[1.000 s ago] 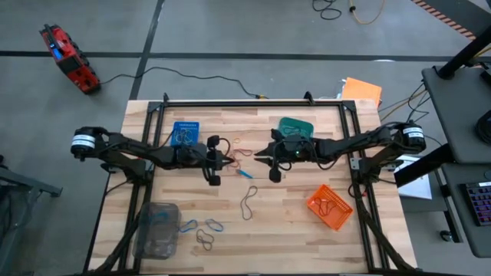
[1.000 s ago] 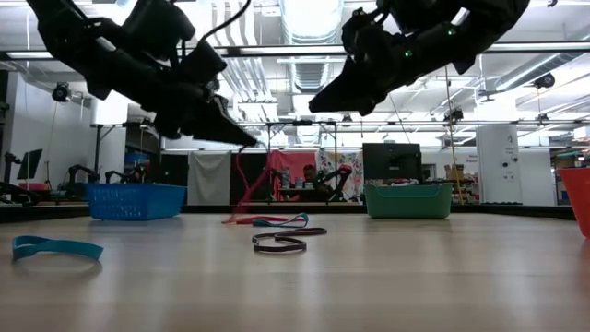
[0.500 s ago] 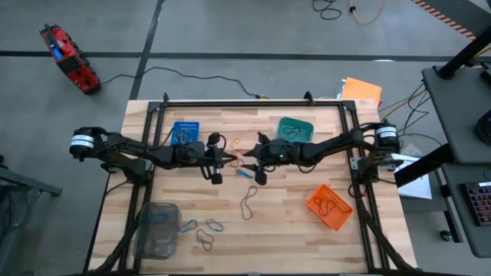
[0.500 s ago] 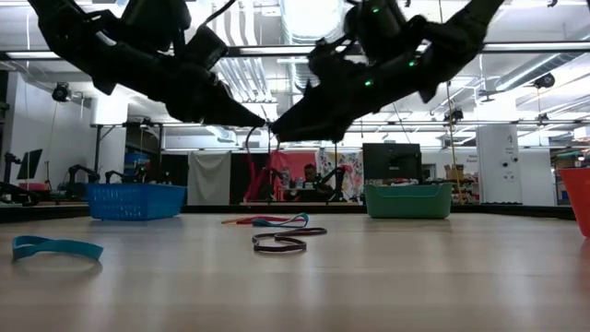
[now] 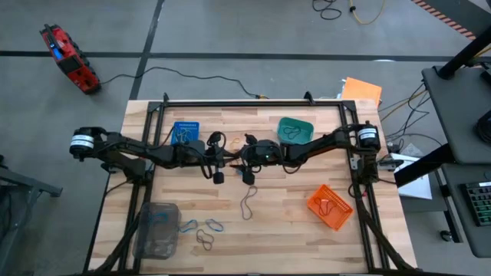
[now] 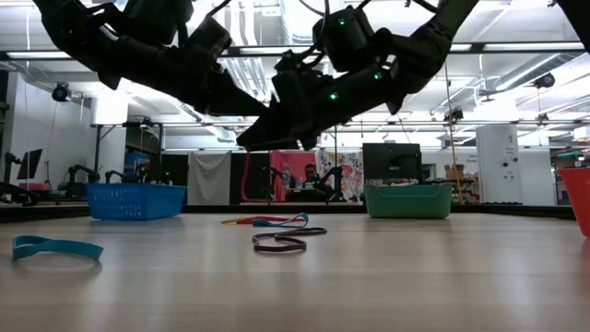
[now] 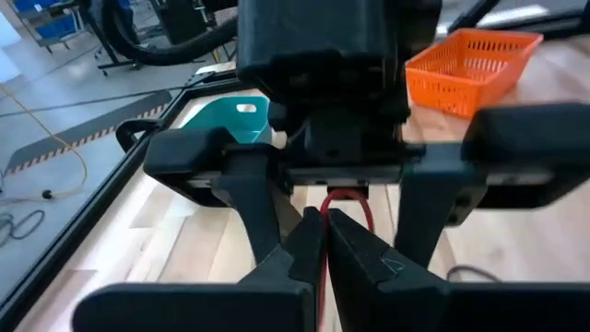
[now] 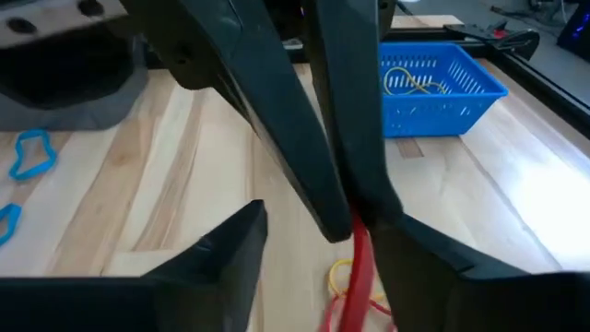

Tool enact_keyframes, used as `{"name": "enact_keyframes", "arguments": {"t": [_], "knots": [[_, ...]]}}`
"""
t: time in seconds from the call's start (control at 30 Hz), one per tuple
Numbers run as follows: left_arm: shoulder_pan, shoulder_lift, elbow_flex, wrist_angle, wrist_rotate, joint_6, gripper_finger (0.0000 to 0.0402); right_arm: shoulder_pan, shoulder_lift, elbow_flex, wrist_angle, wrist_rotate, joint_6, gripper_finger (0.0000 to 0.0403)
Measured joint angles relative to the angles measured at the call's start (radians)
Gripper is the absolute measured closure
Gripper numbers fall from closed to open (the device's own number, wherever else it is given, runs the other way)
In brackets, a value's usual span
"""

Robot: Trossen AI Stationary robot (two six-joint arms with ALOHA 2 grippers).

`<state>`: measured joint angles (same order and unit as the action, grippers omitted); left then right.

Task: Sort rubber bands into baskets
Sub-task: Put the red rubberband into the orange bin

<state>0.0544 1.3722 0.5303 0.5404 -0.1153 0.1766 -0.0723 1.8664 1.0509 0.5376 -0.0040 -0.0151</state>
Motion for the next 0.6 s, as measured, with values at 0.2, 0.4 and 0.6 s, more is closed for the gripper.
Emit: {"name": "enact_keyframes", "arguments": {"t": [0.2,0.4,0.6], "knots": [[0.000,-0.007,0.002,0.011,0.001,-0.037,0.0402,0.000,-0.001,-0.005,0.043,0.003,-0.004,0.0325],[0.003,-0.009,0.008,0.012,-0.029,-0.130,0.0397,0.000,-0.003,-0.006,0.049,0.003,-0.012,0.0390],[0.002,-0.017,0.017,-0.015,0.028,-0.145,0.0336,0.000,-0.004,-0.007,0.039,0.003,-0.012,0.0394]]}}
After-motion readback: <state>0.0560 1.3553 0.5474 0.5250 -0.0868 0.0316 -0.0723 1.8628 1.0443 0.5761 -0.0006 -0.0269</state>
